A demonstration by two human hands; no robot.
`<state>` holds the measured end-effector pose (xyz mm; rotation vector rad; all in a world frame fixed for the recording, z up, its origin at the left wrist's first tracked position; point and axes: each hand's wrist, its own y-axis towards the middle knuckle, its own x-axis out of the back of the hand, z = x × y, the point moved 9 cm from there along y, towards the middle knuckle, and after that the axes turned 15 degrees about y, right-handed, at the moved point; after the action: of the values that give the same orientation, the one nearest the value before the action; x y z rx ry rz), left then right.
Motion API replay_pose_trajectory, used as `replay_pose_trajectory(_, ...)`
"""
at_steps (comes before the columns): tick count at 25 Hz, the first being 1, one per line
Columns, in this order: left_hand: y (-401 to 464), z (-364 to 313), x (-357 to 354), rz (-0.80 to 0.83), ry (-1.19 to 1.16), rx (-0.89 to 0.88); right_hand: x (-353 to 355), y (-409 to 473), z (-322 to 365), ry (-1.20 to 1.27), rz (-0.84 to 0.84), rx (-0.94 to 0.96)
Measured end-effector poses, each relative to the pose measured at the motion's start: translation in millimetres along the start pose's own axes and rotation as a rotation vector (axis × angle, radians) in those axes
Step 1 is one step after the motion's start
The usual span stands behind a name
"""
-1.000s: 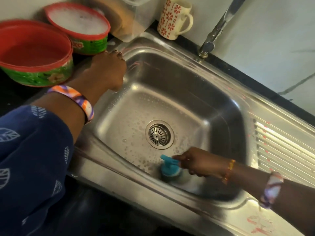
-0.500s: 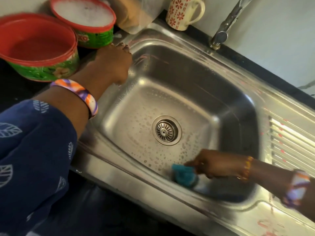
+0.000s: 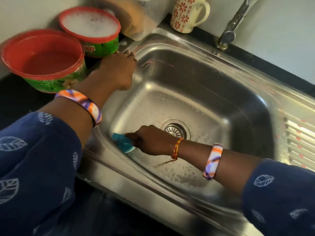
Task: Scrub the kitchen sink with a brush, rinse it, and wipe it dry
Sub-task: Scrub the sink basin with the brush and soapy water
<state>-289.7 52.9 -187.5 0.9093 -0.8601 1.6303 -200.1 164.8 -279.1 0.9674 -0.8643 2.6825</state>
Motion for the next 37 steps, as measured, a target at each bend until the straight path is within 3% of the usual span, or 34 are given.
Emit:
replay_pose_trajectory(8, 0.7, 3.1, 1.7, -0.004, -0.068, 0.018, 124.9, 44.6, -47.6, 0.095, -0.366, -0.2)
replay_pose_trajectory(10, 1.2, 3.4, 0.4, -0.009, -0.069, 0.022, 87.5, 31.1, -46.0, 0.345, -0.304, -0.208)
replay_pose_trajectory(12, 0.7, 1.7, 0.6, -0.021, -0.044, 0.011, 27.5, 3.9, -24.3, 0.502, -0.086, -0.175)
replay_pose_trajectory(14, 1.0, 0.9, 1.6, -0.036, -0.023, 0.002, 8.0, -5.8, -10.8, 0.367, -0.016, -0.096)
replay_pose_trajectory(16, 1.4, 1.8, 1.3, -0.034, -0.026, 0.007, 43.2, 10.7, -14.0, 0.199, -0.17, -0.034)
replay_pose_trajectory(19, 2.4, 2.0, -0.8, -0.008, -0.038, 0.007, 114.7, 50.7, -43.9, 0.058, -0.375, -0.156)
replay_pose_trajectory(22, 2.7, 1.5, -0.4, -0.013, -0.047, 0.004, 131.6, 58.0, -66.1, 0.217, -0.487, -0.256)
replay_pose_trajectory(25, 1.9, 1.3, -2.3, -0.026, -0.047, 0.01, 65.4, 33.1, -42.5, 0.501, -0.279, -0.204)
replay_pose_trajectory(27, 1.1, 0.7, -1.8, -0.039, -0.035, 0.009, 15.8, 8.9, -16.0, 0.499, -0.067, -0.132)
replay_pose_trajectory(28, 0.3, 0.0, -0.3, -0.048, -0.029, 0.006, 9.6, 4.7, -9.1, 0.391, -0.048, -0.085)
replay_pose_trajectory(30, -1.0, -2.9, 4.9, -0.06, -0.009, -0.011, 41.4, 15.7, -9.8, 0.2, -0.195, -0.049)
replay_pose_trajectory(33, -2.7, -5.2, 9.5, -0.063, 0.037, -0.021, 103.6, 40.9, -34.7, 0.056, -0.393, -0.169)
replay_pose_trajectory(37, -4.1, -5.5, 11.6, -0.069, 0.052, 0.007, 153.0, 3.9, -115.5, 0.083, -0.528, -0.432)
